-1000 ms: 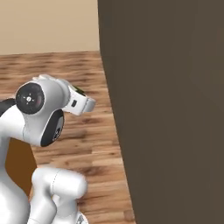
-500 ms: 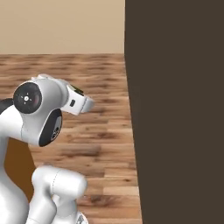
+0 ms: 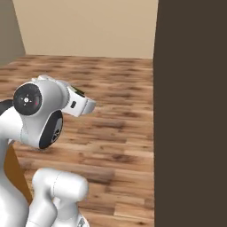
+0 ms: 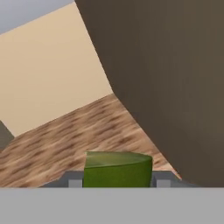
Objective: Take the lemon wedge from the fridge and place it on the plate with fish on the dining counter.
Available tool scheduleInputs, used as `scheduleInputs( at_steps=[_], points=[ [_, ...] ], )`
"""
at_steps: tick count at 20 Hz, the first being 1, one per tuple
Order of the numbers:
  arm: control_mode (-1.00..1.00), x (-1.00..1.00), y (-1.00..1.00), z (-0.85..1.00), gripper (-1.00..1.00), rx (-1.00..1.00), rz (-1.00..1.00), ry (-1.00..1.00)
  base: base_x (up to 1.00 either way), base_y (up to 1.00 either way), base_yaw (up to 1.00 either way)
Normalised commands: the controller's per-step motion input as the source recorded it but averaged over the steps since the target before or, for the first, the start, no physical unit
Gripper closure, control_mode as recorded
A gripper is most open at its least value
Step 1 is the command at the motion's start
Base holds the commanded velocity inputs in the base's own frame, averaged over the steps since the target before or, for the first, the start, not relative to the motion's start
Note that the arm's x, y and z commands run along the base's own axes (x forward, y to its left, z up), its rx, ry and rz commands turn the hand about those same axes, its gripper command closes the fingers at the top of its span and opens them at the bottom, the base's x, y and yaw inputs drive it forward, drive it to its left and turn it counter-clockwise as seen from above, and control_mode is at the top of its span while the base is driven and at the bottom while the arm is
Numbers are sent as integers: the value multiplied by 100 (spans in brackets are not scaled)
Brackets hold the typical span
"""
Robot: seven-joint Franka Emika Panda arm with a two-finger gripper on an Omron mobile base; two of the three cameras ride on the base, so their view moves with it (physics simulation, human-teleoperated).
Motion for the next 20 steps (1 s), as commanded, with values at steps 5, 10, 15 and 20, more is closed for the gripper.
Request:
scheduleInputs(
  at_steps=[5, 10, 15, 20],
  points=[
    [100, 0, 0, 0, 100, 0, 0, 0, 100, 0, 34],
    [100, 0, 0, 0, 100, 0, 0, 0, 100, -2, 38],
    [100, 0, 0, 0, 100, 0, 0, 0, 100, 0, 42],
    [100, 0, 0, 0, 100, 0, 0, 0, 100, 0, 49]
  ],
)
